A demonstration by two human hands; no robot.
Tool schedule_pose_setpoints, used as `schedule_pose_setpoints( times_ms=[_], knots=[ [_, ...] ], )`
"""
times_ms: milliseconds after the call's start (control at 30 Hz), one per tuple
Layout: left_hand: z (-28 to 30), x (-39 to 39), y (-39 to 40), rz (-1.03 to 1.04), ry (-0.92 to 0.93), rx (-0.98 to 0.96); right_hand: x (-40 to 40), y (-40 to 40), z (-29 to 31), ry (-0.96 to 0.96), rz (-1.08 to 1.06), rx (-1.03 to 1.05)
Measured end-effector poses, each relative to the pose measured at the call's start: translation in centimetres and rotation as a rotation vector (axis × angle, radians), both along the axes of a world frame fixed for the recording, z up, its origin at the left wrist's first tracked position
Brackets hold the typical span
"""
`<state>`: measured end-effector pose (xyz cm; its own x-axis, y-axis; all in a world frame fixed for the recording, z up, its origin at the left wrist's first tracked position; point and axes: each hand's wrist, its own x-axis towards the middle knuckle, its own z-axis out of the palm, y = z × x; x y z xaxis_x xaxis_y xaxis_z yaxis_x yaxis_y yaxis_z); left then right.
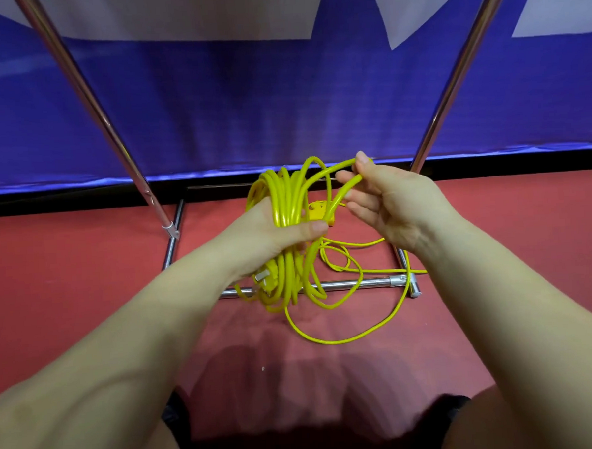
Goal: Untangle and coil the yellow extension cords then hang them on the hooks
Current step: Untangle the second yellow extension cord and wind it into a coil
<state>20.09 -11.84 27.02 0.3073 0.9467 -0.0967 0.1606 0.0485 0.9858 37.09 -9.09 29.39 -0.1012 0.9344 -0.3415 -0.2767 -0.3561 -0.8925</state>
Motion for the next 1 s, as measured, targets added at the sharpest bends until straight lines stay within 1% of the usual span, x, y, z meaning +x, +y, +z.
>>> schedule_pose_setpoints(
  times_ms=[67,133,233,300,367,433,500,567,600,700,800,933,1000],
  knots=[
    [0.2,0.4,-0.4,-0.061,-0.027,-0.023,0.1,0.1,-0.3,0.004,-0.020,0.006],
    [0.1,0.5,-0.5,-0.078,-0.036,-0.046,0.2,0.2,-0.4,0.014,-0.029,0.000],
    [-0.1,0.3,-0.3,-0.033,-0.005,-0.060,0.2,0.1,-0.3,0.034,-0.032,-0.004],
    [-0.2,0.3,-0.2,0.022,-0.002,-0.054,0.3,0.0,-0.1,-0.004,-0.008,0.024],
    [-0.3,0.3,0.0,0.106,-0.046,-0.057,0.2,-0.3,0.0,-0.152,0.090,0.071],
    [-0.2,0.3,0.2,0.217,-0.135,-0.098,0.0,-0.9,-0.6,-0.405,0.263,0.149],
    [-0.1,0.1,0.6,0.325,-0.228,-0.150,-0.5,-1.8,-1.7,-0.646,0.482,0.234],
    [-0.1,-0.2,0.9,0.396,-0.287,-0.197,-0.8,-2.3,-2.9,-0.818,0.648,0.307],
    [-0.1,-0.3,0.9,0.420,-0.291,-0.212,-0.9,-2.4,-3.4,-0.886,0.681,0.350],
    [-0.4,-0.4,1.1,0.460,-0.302,-0.244,-0.7,-2.1,-3.9,-1.046,0.700,0.455],
    [-0.5,-0.7,1.3,0.496,-0.313,-0.293,-0.7,-2.2,-4.1,-1.148,0.695,0.554],
    [-0.2,-1.7,1.8,0.546,-0.324,-0.343,-0.9,-2.6,-3.8,-1.239,0.546,0.720],
    [0.1,-2.0,1.8,0.556,-0.339,-0.346,-0.7,-2.5,-3.4,-1.222,0.471,0.764]
  ],
)
